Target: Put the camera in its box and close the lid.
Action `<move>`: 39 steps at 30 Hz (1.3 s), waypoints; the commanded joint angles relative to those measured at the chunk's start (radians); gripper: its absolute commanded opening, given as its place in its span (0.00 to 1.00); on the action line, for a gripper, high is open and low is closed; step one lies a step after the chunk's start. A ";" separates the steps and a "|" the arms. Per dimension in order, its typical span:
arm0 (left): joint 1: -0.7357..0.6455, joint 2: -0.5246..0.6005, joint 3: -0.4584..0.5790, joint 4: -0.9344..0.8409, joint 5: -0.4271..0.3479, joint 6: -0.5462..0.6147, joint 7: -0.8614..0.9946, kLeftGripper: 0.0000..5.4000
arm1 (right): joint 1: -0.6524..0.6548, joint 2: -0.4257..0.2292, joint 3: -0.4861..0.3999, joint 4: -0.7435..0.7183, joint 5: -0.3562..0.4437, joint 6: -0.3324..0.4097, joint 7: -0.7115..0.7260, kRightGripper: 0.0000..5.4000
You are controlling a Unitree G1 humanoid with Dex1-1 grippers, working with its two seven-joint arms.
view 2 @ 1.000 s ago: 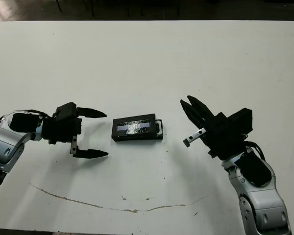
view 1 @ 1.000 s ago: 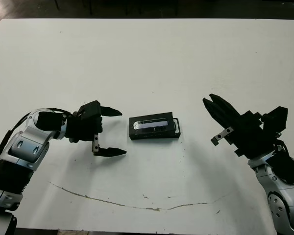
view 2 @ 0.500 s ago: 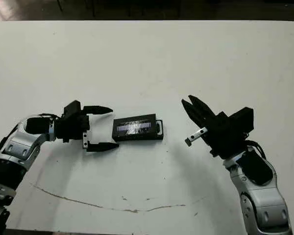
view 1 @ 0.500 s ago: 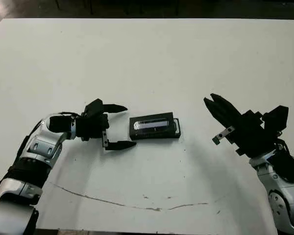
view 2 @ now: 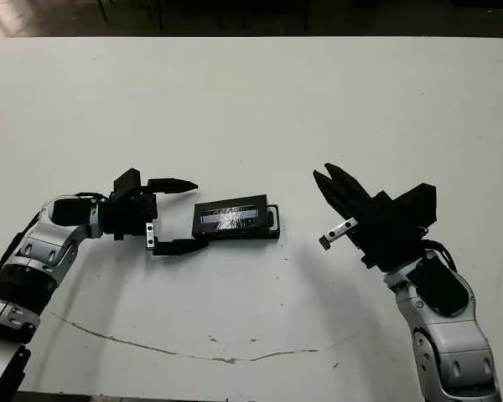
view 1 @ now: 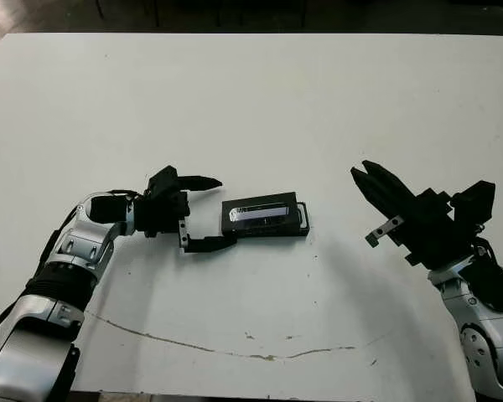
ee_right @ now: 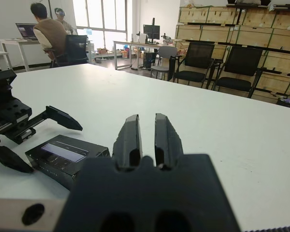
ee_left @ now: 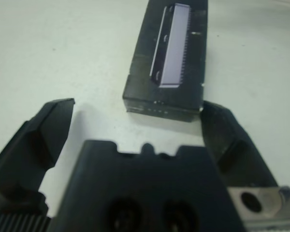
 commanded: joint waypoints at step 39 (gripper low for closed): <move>0.054 -0.080 0.038 0.032 -0.024 0.109 -0.026 0.26 | 0.014 -0.021 0.000 -0.001 -0.002 0.017 0.004 0.00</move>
